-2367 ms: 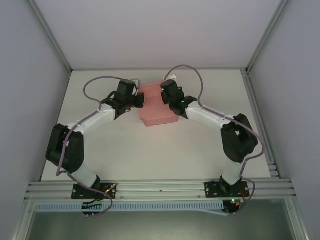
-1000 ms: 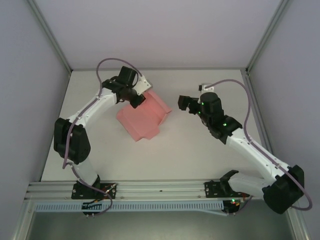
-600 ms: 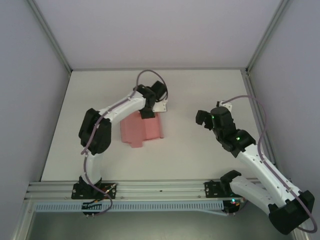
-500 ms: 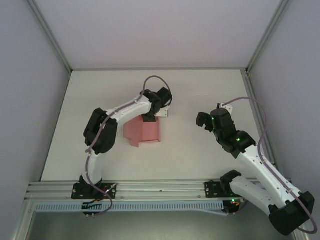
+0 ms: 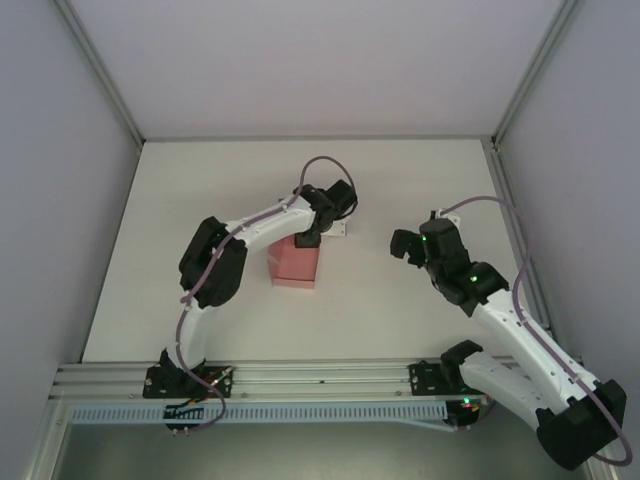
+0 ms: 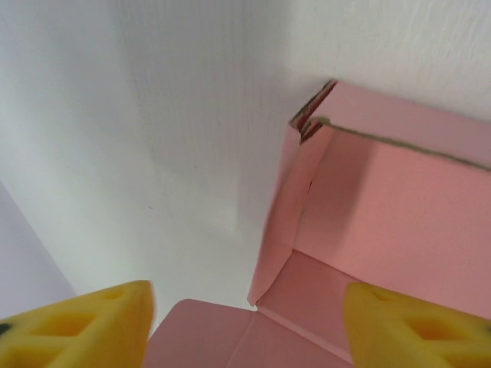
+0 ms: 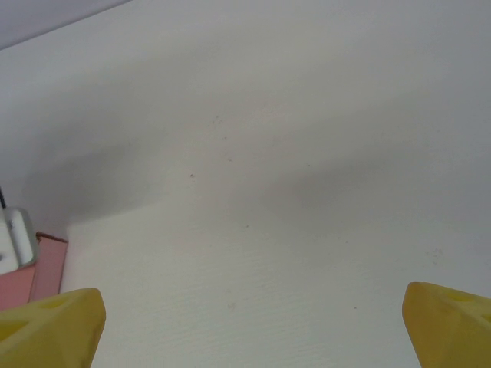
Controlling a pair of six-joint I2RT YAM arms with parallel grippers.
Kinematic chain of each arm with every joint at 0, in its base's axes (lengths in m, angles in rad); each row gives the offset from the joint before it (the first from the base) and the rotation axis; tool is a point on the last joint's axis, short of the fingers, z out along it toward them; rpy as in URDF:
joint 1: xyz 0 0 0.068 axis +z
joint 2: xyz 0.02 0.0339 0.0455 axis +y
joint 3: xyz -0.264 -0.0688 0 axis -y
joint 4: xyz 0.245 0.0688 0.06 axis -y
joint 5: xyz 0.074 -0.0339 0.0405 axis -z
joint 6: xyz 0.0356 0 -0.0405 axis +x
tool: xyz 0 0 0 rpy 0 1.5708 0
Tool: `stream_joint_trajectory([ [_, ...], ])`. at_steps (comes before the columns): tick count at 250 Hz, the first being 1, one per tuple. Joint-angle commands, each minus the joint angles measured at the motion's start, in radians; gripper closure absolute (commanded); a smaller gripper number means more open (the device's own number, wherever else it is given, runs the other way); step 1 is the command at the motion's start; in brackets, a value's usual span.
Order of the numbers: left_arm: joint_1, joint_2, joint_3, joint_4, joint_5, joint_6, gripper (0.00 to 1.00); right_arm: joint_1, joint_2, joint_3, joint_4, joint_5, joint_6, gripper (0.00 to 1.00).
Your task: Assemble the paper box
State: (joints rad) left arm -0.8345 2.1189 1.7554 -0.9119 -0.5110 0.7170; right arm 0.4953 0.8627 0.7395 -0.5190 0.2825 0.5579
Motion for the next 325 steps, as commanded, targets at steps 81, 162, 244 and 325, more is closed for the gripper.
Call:
stream_joint_trajectory([
  [81,0.166,-0.468,-0.141,0.437,0.394,-0.466,0.00,0.013,0.307,0.138,0.222,-0.433,-0.277,0.00],
  [162,0.566,-0.744,-0.516,0.475,0.577,-1.071,0.00,0.179,0.826,0.506,0.166,-0.467,-0.597,0.11],
  [244,0.643,-0.824,-0.648,0.463,0.618,-1.075,0.00,0.205,1.201,0.777,0.222,-0.519,-0.707,0.24],
  [325,0.652,-0.797,-0.638,0.464,0.618,-1.069,0.00,0.212,1.231,0.735,0.333,-0.428,-0.616,0.76],
])
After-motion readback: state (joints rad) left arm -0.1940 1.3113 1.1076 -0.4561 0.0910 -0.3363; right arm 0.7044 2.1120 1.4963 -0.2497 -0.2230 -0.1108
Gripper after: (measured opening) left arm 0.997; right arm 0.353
